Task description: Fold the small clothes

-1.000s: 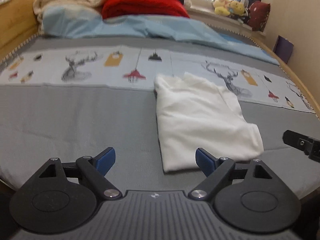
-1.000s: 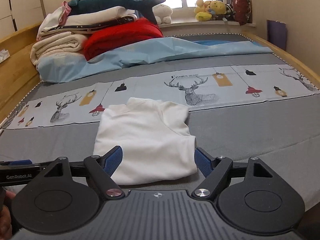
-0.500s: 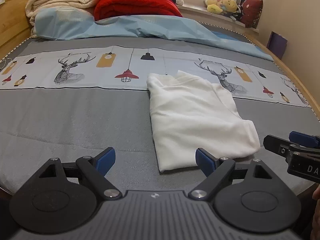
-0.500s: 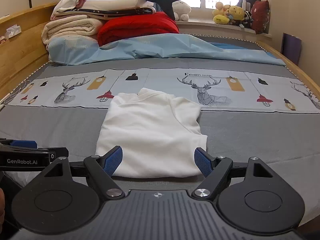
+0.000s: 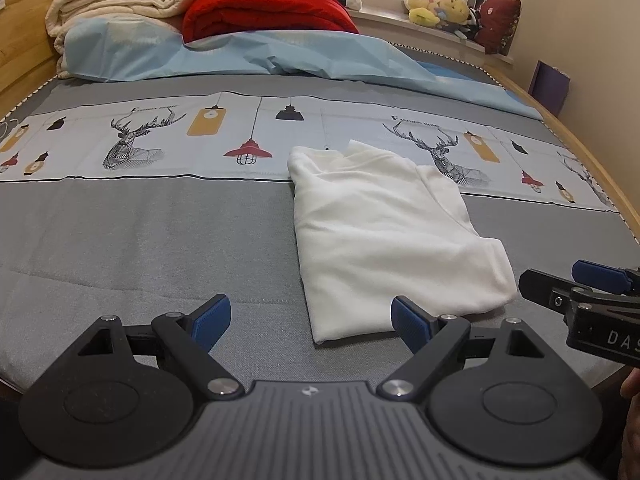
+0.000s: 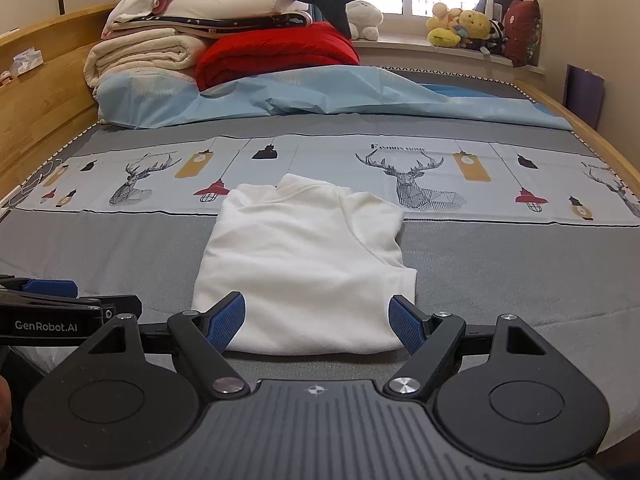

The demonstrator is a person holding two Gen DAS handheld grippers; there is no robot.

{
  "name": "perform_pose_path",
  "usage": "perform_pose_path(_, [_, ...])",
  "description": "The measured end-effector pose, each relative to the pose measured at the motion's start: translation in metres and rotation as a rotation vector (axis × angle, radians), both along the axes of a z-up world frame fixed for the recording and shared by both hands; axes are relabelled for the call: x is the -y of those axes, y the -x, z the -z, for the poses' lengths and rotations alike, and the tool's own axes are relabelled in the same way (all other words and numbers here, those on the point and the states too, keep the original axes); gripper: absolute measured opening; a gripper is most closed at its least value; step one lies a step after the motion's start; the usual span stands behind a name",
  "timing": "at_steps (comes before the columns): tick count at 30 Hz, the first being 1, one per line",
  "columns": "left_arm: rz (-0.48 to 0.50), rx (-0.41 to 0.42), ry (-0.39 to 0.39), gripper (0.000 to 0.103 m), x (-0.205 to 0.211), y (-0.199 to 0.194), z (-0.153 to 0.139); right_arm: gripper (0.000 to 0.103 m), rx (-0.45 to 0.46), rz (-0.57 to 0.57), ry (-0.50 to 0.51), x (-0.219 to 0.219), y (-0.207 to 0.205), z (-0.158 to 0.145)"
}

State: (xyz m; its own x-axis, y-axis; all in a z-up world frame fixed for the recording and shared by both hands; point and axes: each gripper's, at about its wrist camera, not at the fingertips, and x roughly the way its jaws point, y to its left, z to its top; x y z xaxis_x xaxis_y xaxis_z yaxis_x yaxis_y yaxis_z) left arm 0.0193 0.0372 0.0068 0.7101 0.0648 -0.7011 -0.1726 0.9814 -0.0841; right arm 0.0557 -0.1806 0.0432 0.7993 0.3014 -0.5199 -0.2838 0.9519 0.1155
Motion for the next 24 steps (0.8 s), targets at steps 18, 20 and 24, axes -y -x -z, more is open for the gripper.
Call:
perform_pose_path(18, [0.015,0.006,0.001,0.091,0.0011,-0.0011,0.001,0.08,-0.001,-0.016,0.011,-0.0033,-0.0032,0.0018])
perform_pose_path(20, [0.015,0.006,0.001,0.091,0.0013,-0.0012,0.0009,0.08,-0.002,-0.015,0.01,-0.0037,-0.0031,0.0017])
perform_pose_path(24, [0.017,0.007,-0.001,0.091,0.0014,-0.0012,0.0007,0.08,-0.002,-0.016,0.01,-0.0036,-0.0031,0.0016])
